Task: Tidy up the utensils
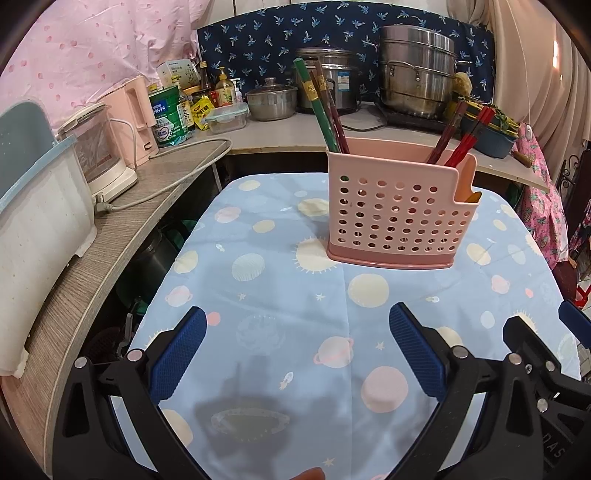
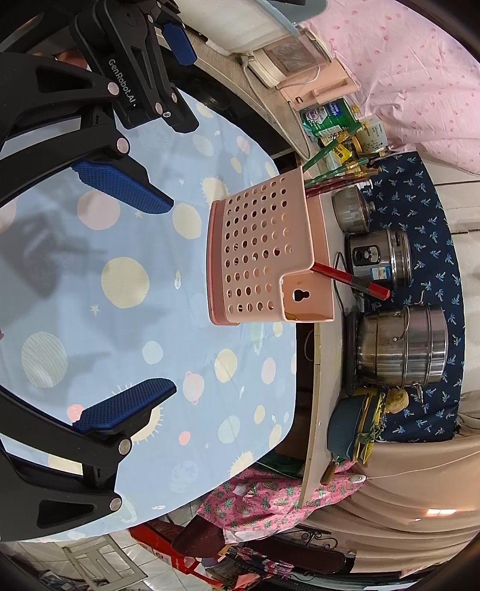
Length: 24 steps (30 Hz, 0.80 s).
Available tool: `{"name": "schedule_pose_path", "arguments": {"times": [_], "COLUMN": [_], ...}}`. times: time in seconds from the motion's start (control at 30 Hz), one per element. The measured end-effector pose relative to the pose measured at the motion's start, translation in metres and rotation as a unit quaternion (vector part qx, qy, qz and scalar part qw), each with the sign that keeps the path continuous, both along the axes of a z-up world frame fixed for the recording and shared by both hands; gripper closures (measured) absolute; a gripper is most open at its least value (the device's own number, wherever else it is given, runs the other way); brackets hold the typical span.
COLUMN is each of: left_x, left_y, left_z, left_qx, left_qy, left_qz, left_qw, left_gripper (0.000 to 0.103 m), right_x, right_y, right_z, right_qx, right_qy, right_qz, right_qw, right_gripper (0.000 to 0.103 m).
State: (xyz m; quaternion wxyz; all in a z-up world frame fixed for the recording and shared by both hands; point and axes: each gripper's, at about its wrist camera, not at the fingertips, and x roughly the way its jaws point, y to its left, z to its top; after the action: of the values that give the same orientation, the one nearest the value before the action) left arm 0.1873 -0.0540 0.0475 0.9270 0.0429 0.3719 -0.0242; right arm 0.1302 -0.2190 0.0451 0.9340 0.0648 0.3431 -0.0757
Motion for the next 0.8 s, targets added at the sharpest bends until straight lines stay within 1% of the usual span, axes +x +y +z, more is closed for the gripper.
{"name": "schedule_pose_path", "arguments": {"times": [0.33,0.8], "left_x": [-0.0001,0.0], "left_y": [0.0002,-0.0032], "left_z": [0.0002,0.0025], "left_qx": [0.0,0.014], "left_qy": [-0.001,-0.008], "left_qz": [-0.002,-0.005], "left_qw": [1.0,0.9998], "left_gripper": [0.008,0.008], "right_x": [-0.0004,-0.0004], "right_y": [-0.0003,-0.001], "right_z": [0.0003,0.0008], "right_qx": [0.0,-0.001], "right_qy": [0.0,0.0], "right_qz": [0.0,0.001], "right_qw": [1.0,1.0], "right_gripper": [0.016,0.016]}}
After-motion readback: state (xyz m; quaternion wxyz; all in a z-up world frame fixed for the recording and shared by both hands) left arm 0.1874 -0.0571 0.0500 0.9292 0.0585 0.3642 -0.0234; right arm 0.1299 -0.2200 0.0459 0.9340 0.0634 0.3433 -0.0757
